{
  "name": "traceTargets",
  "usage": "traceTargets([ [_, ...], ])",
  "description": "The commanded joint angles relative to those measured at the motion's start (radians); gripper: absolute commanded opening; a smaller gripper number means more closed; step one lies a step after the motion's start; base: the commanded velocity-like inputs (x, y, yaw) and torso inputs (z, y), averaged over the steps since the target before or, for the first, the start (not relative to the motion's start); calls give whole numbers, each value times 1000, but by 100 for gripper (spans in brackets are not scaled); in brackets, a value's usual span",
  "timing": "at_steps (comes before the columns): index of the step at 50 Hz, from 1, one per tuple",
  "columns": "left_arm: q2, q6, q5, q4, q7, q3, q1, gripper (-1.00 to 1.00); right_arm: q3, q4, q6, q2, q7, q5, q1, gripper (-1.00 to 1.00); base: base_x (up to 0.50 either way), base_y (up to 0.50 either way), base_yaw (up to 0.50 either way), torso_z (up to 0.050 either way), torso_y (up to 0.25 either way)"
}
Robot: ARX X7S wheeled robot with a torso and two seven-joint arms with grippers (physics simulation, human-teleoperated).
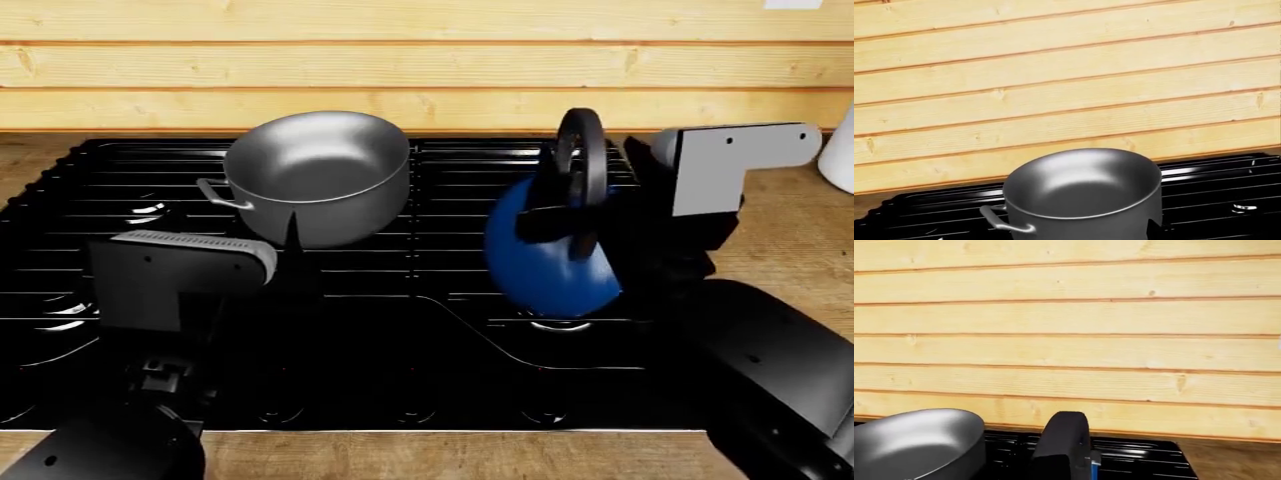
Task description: Pick the kettle from the counter and place it on a stove burner. Then turn the burner on.
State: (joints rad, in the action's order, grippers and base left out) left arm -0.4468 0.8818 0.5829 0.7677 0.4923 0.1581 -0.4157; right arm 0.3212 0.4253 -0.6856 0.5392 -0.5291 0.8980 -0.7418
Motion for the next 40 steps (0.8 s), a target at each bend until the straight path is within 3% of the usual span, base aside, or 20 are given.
traceTargets([
  [1,-2,12,15,15,9,-6,-5,100,-46,103,-54,30,-74,77,-9,100,0,0,0,0,0],
  [26,-7,3,26,13,14,-11,-3,100,-146,346,-138,103,-275,297,-9,100,0,0,0,0,0],
  [34,-15,3,31,18,16,-19,0,100,-182,422,-195,156,-461,476,-23,100,0,0,0,0,0],
  [40,-20,10,37,31,20,-18,0,100,-195,487,-193,220,-671,719,-30,100,0,0,0,0,0],
])
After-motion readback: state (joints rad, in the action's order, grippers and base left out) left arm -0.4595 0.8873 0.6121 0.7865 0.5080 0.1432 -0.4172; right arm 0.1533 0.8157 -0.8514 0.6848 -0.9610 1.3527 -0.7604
